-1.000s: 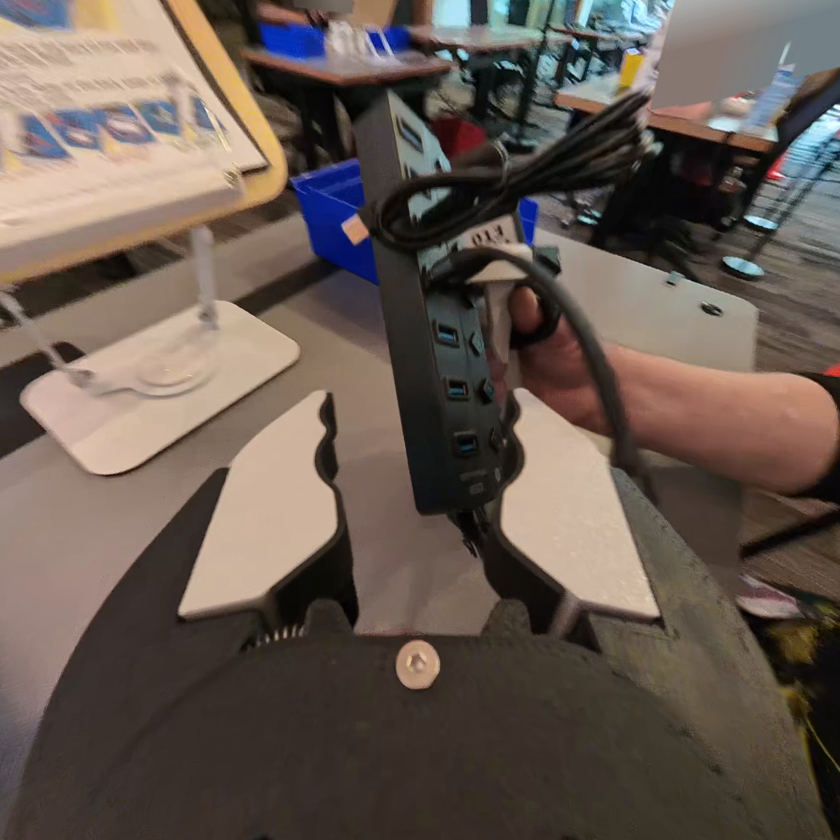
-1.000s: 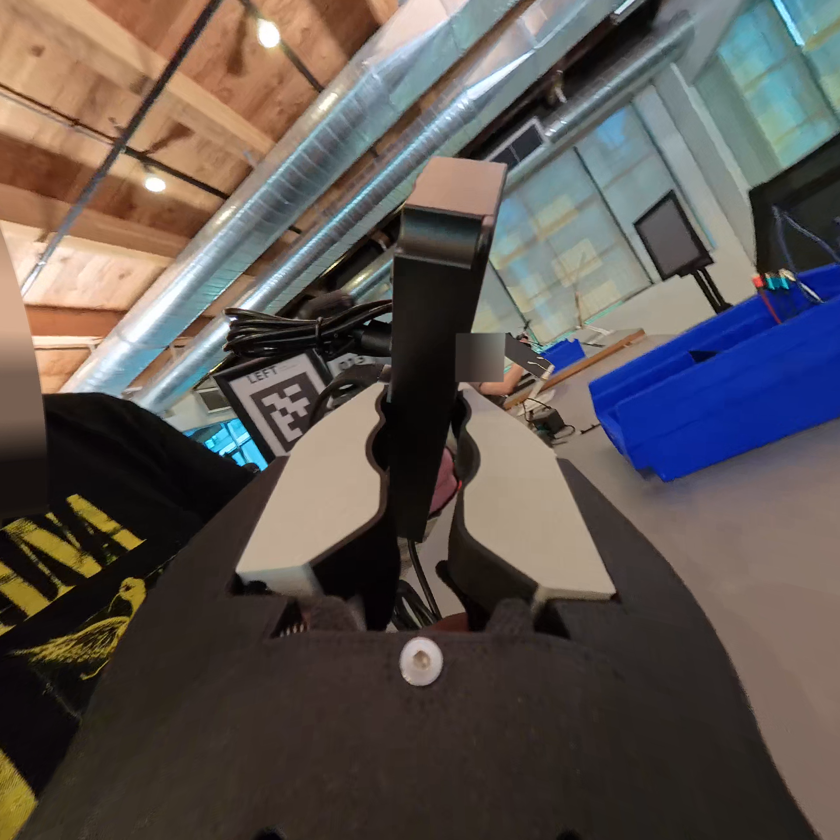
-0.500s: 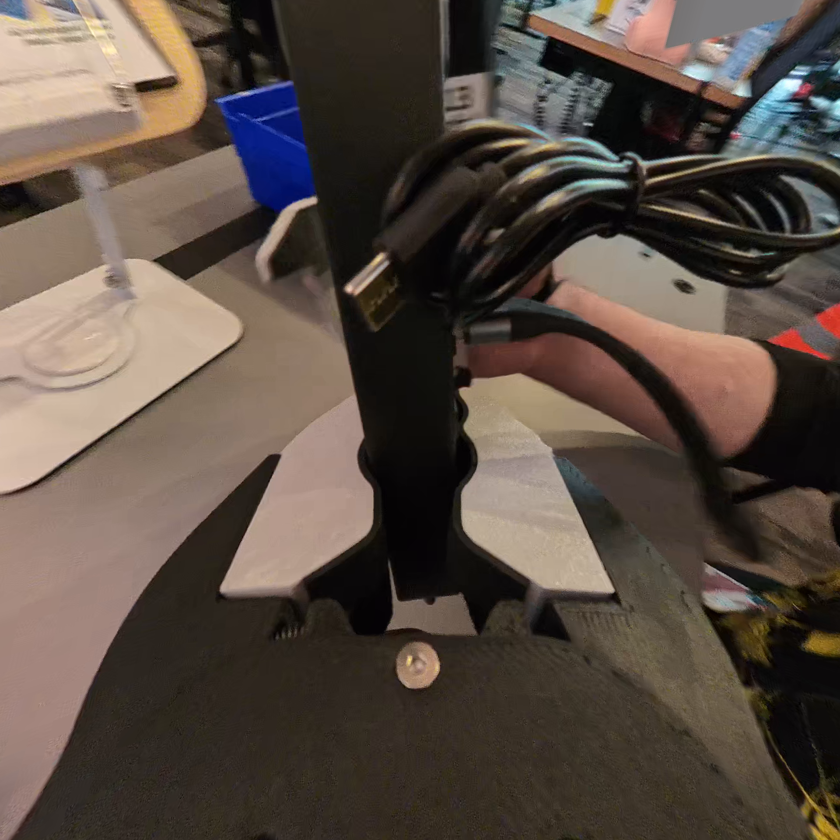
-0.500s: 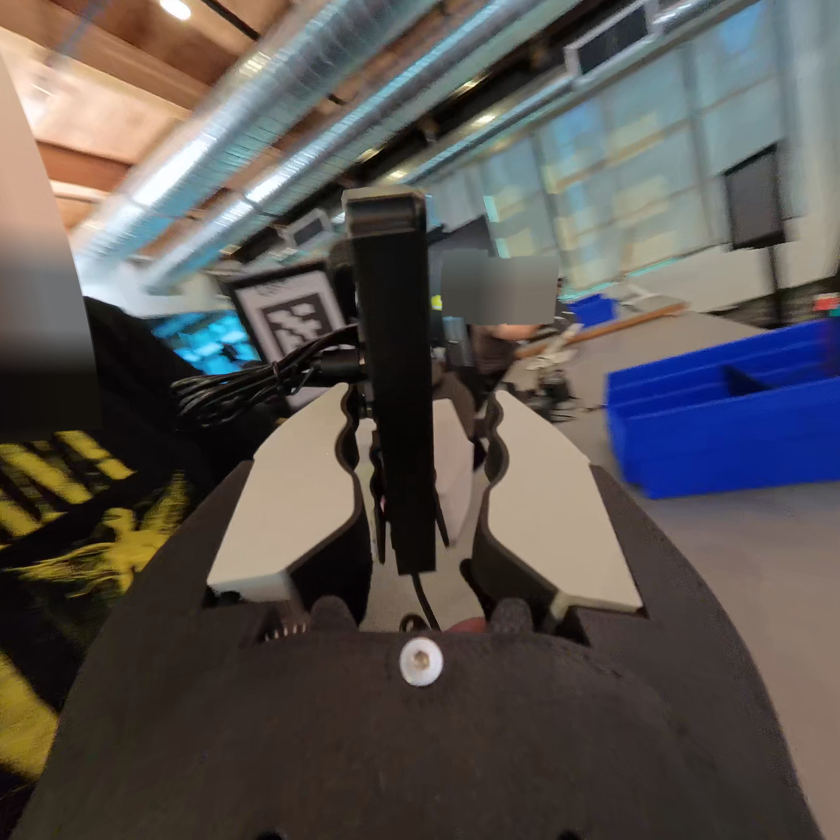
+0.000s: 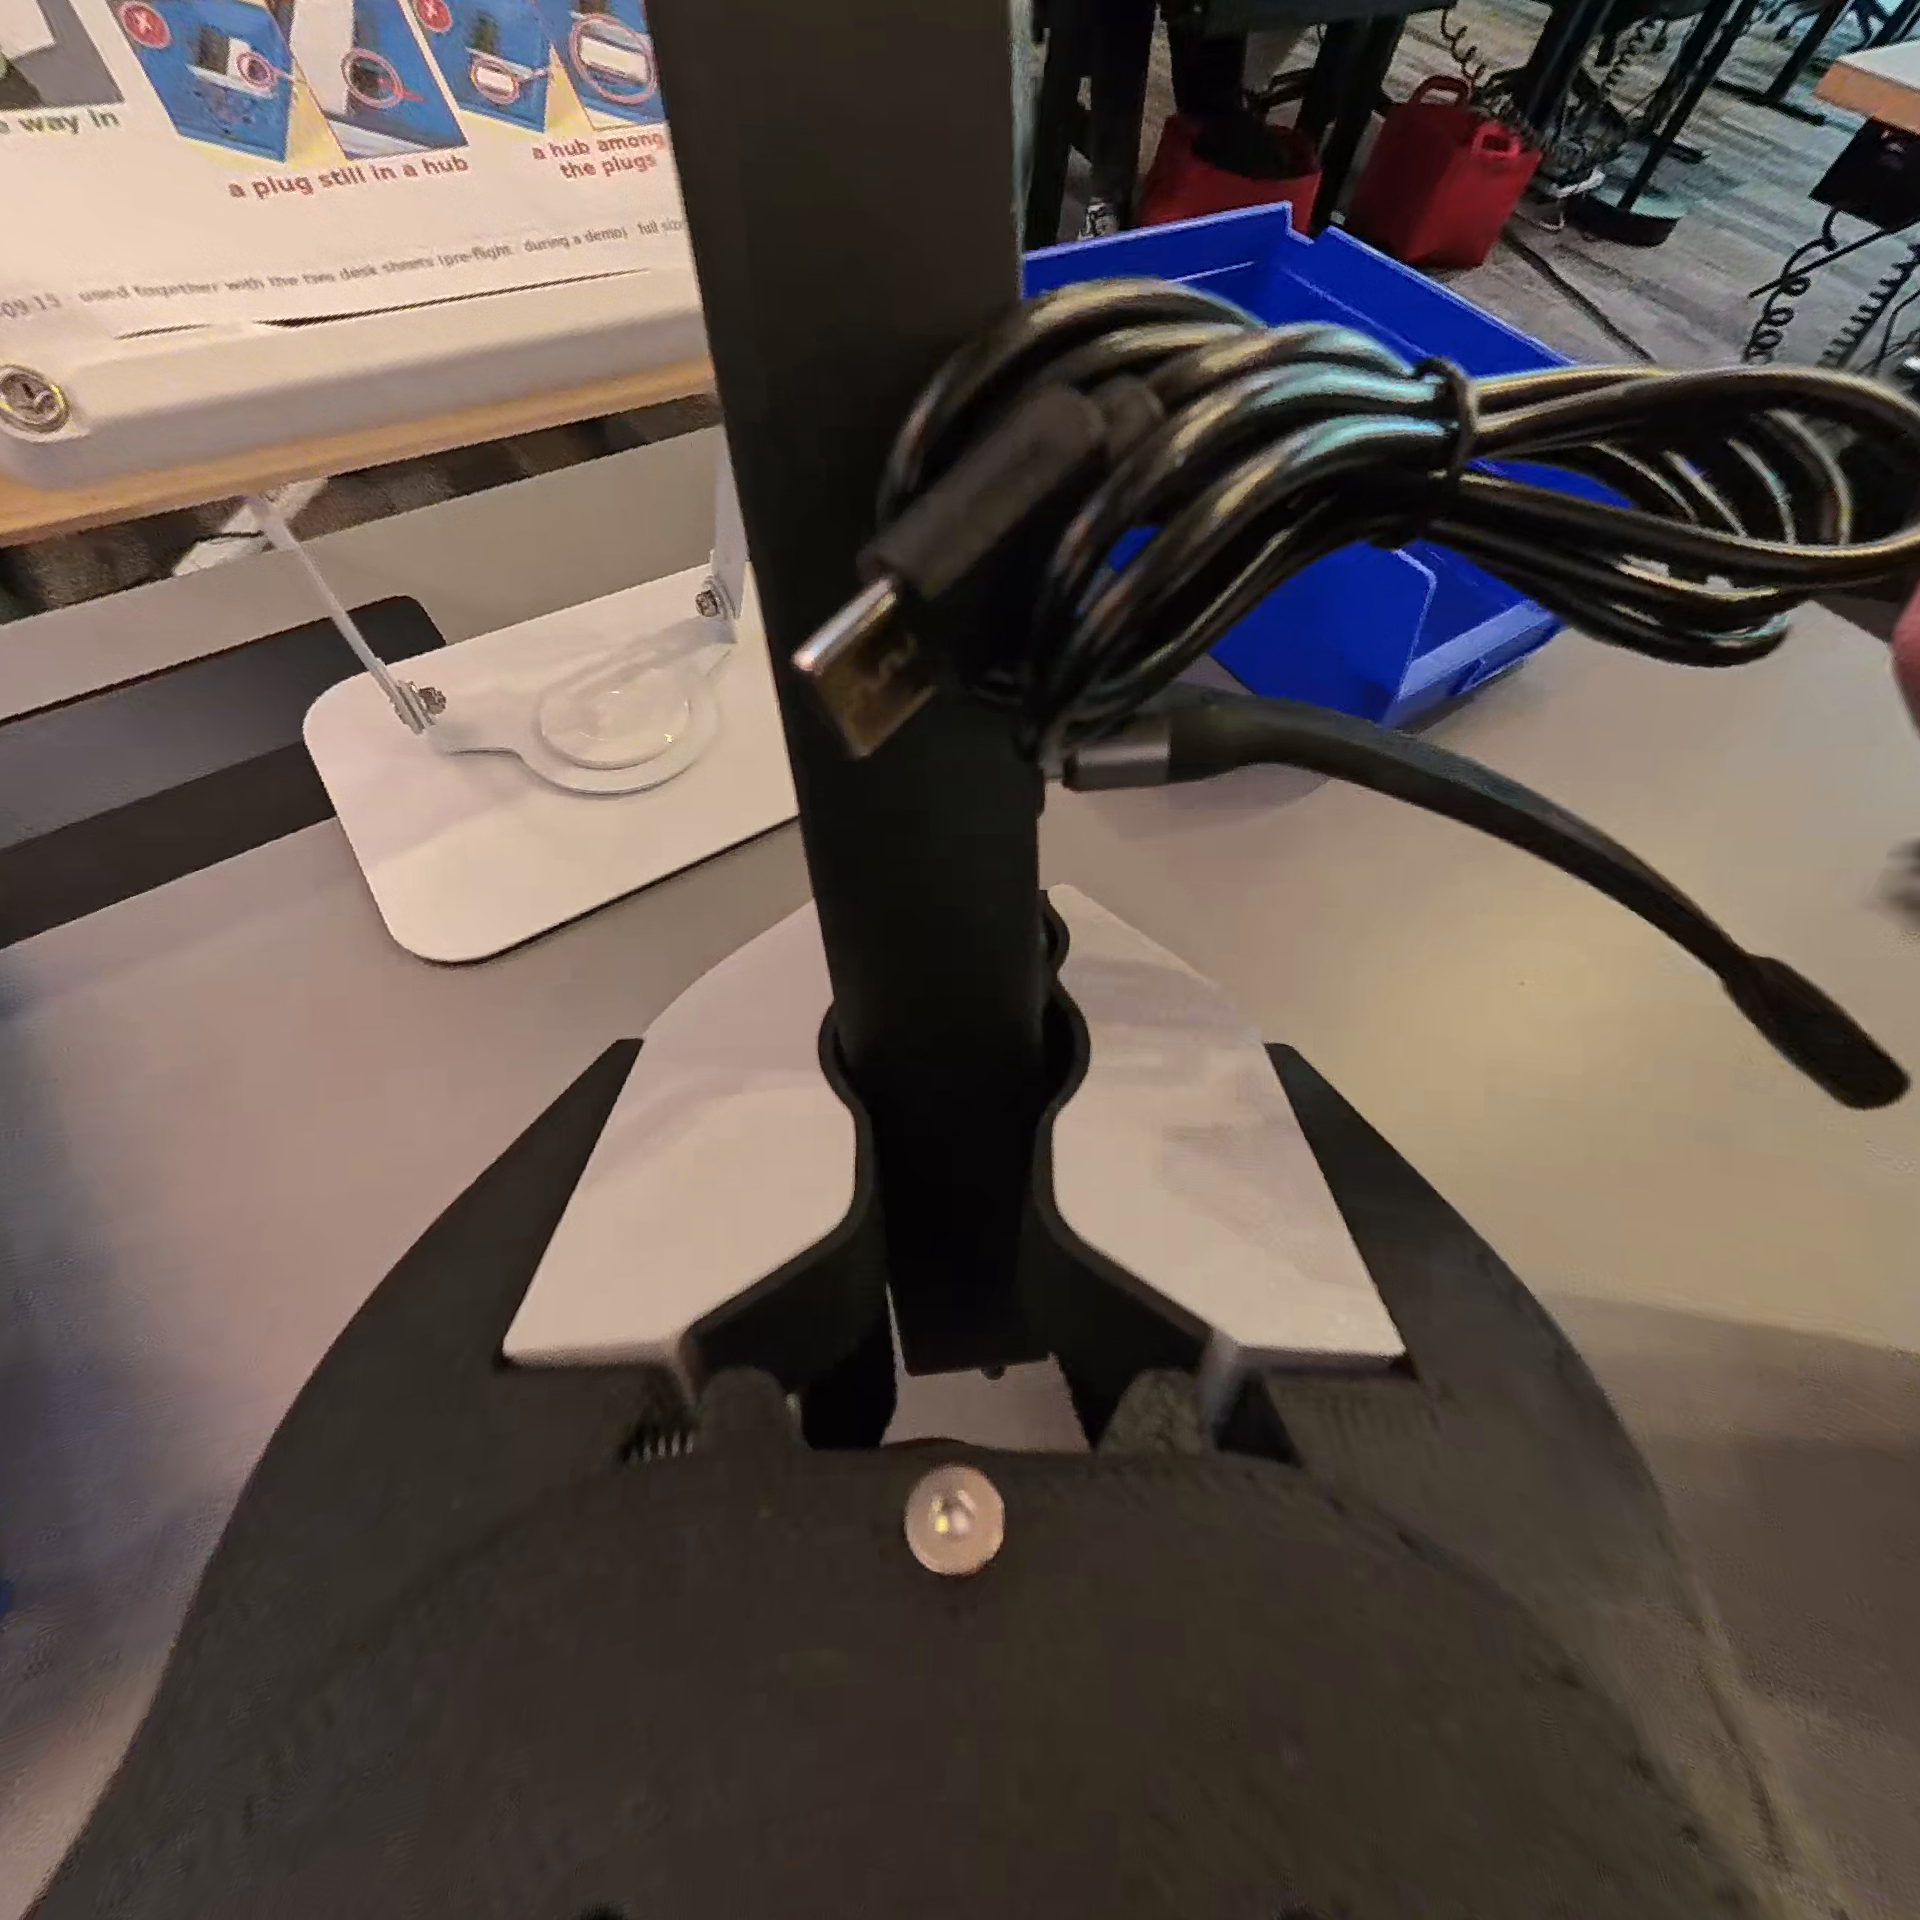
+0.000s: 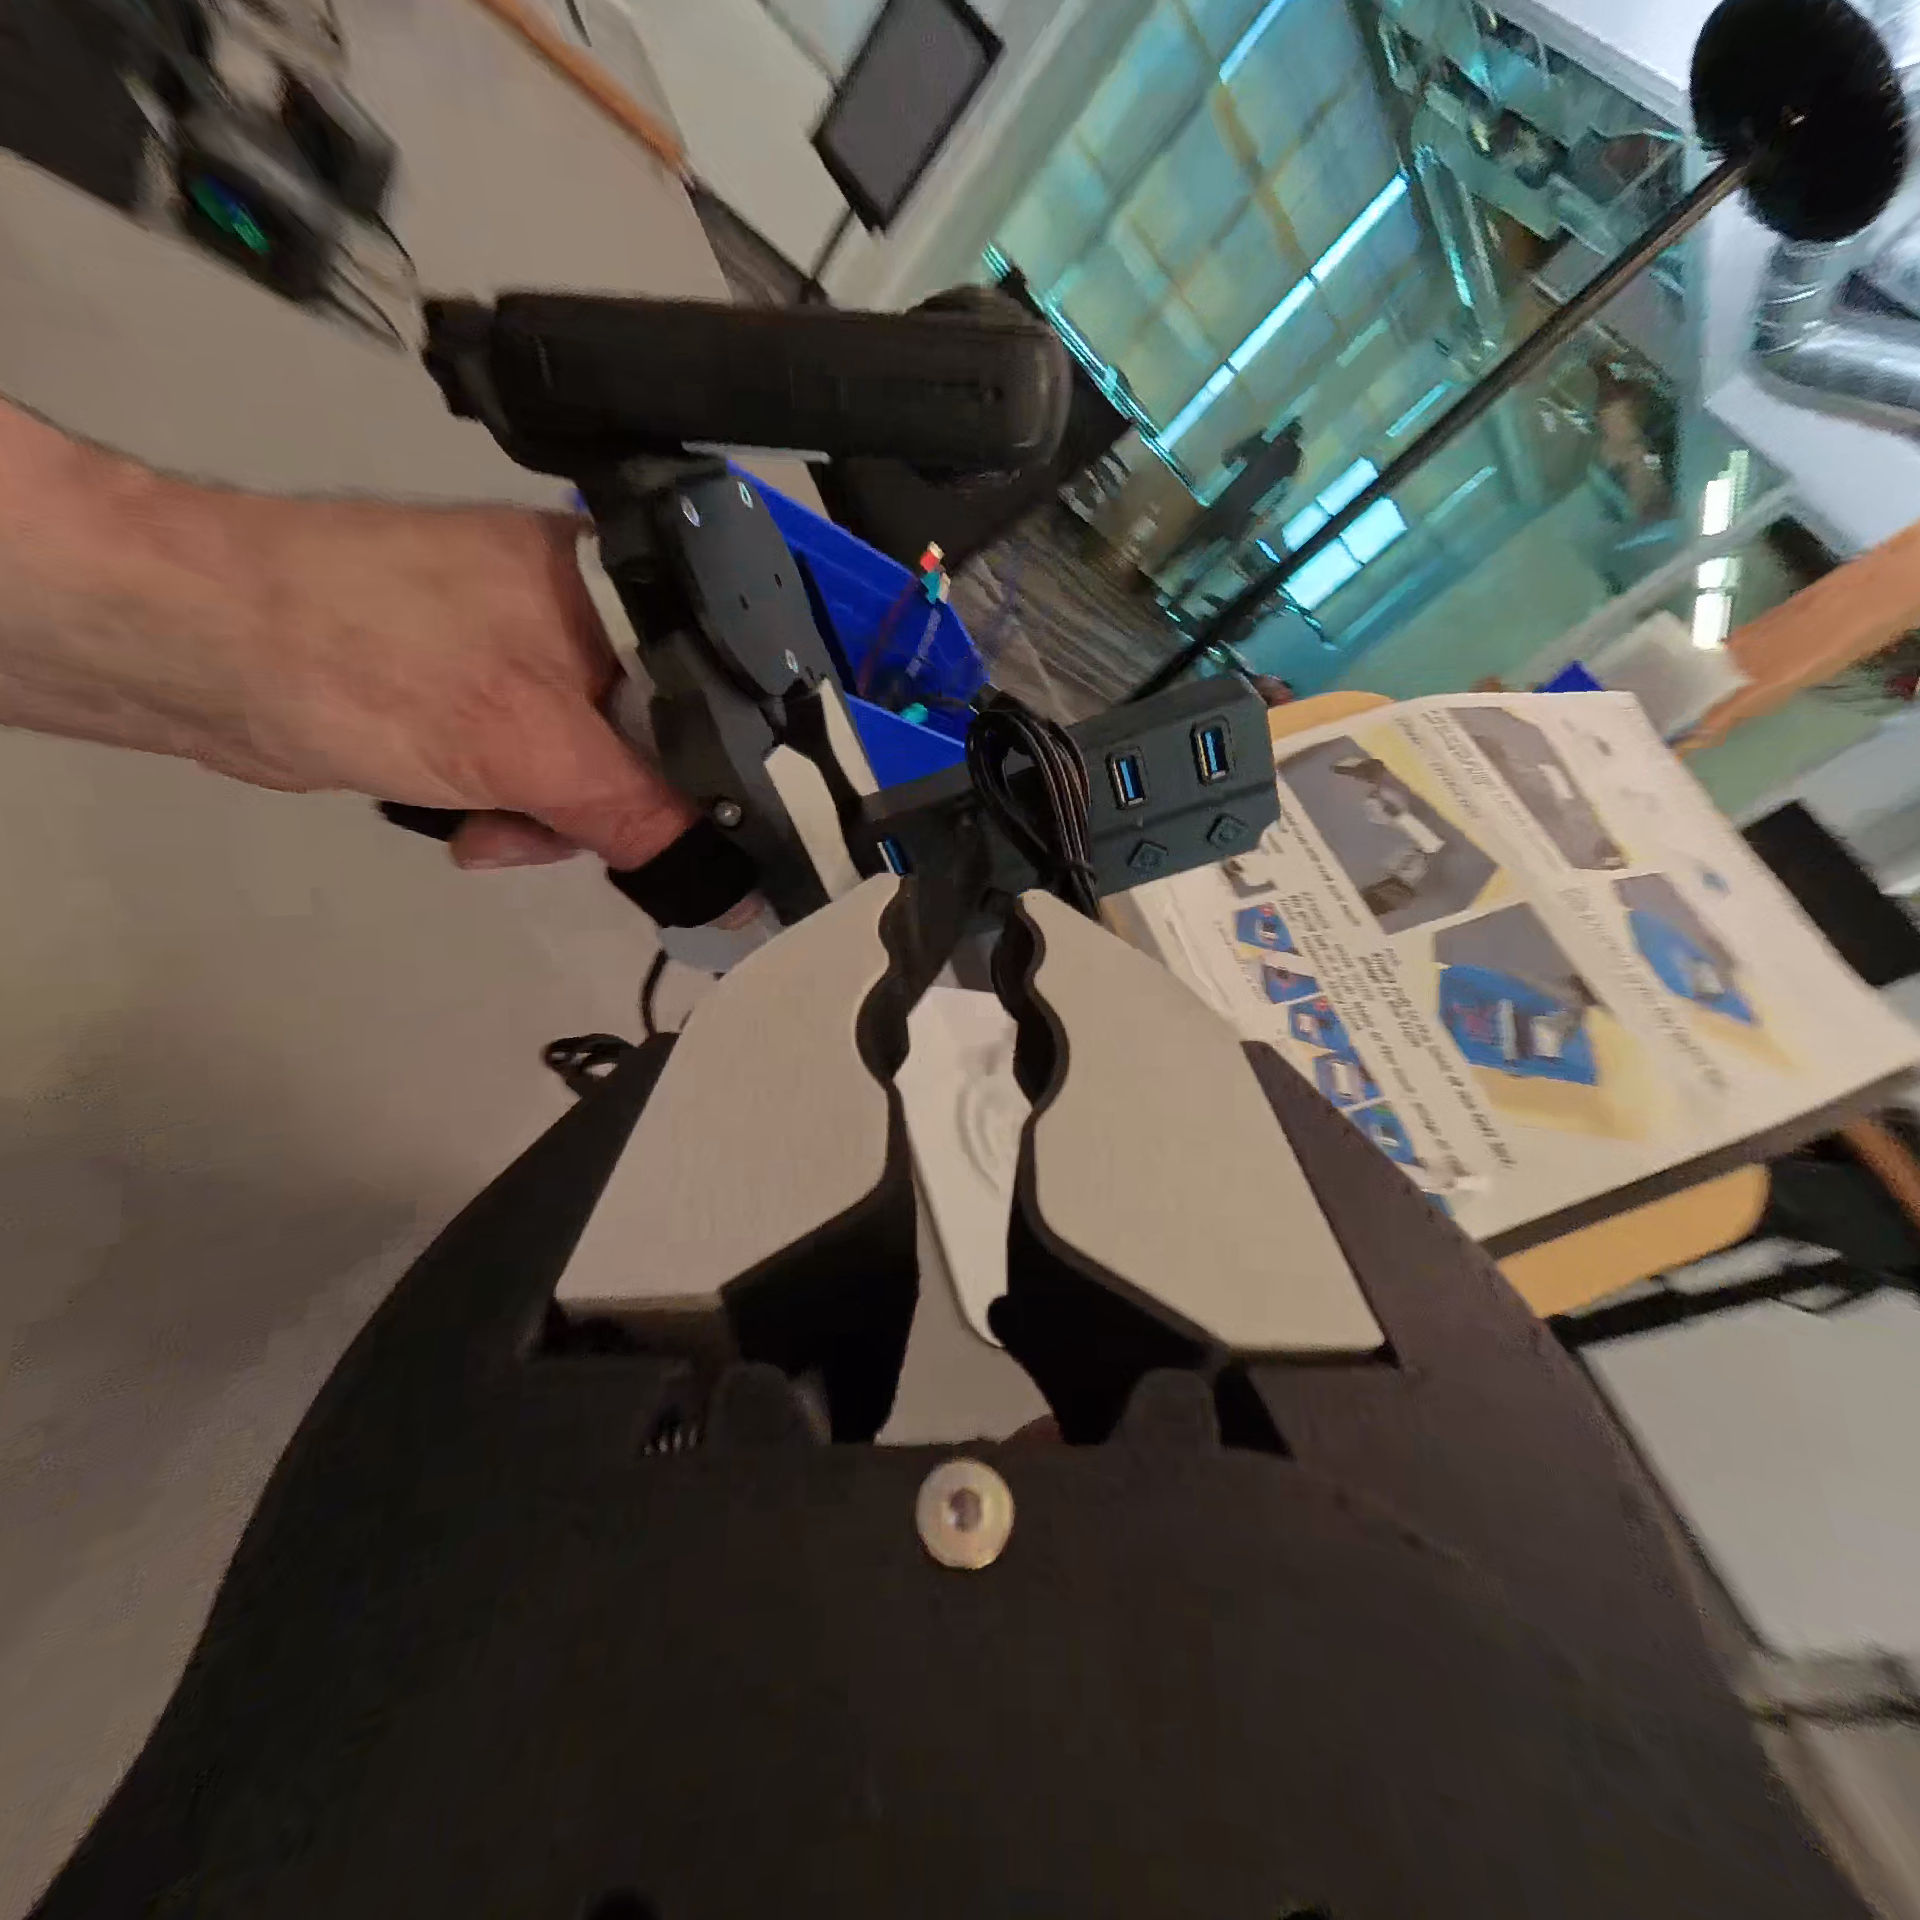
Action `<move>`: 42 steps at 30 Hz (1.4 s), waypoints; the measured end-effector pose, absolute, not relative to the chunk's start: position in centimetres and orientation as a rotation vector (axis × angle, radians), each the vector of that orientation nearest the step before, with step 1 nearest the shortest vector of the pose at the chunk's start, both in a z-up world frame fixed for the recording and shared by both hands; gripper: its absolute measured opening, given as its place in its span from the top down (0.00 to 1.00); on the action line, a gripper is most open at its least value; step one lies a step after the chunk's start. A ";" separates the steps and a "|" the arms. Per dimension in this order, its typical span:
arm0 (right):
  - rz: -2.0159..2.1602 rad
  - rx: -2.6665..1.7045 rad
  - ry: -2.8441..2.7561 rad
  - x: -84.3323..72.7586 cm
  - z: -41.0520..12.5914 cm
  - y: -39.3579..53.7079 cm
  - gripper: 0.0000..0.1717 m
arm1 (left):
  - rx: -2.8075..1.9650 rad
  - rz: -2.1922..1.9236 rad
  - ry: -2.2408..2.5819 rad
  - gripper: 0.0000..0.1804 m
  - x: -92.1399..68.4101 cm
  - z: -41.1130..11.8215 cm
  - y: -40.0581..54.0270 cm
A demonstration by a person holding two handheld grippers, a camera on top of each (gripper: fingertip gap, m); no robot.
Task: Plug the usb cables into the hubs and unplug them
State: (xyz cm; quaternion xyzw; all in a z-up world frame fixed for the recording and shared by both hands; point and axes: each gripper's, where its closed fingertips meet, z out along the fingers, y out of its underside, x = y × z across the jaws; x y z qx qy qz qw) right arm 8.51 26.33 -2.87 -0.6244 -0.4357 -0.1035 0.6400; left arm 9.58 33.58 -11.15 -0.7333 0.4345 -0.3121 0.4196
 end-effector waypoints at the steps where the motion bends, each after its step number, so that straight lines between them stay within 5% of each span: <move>1: -0.316 -1.425 -1.007 8.2 -3.3 27.2 0.91 | -1.836 -0.772 1.095 0.85 9.8 -11.2 33.4; 19: -0.777 -1.491 -1.098 10.1 -5.6 32.3 0.93 | -1.865 -0.657 1.054 0.85 10.3 -11.7 34.1; 42: -0.719 -1.531 -1.083 10.0 -6.6 32.9 0.97 | -1.831 -0.598 1.141 0.86 10.3 -11.2 34.9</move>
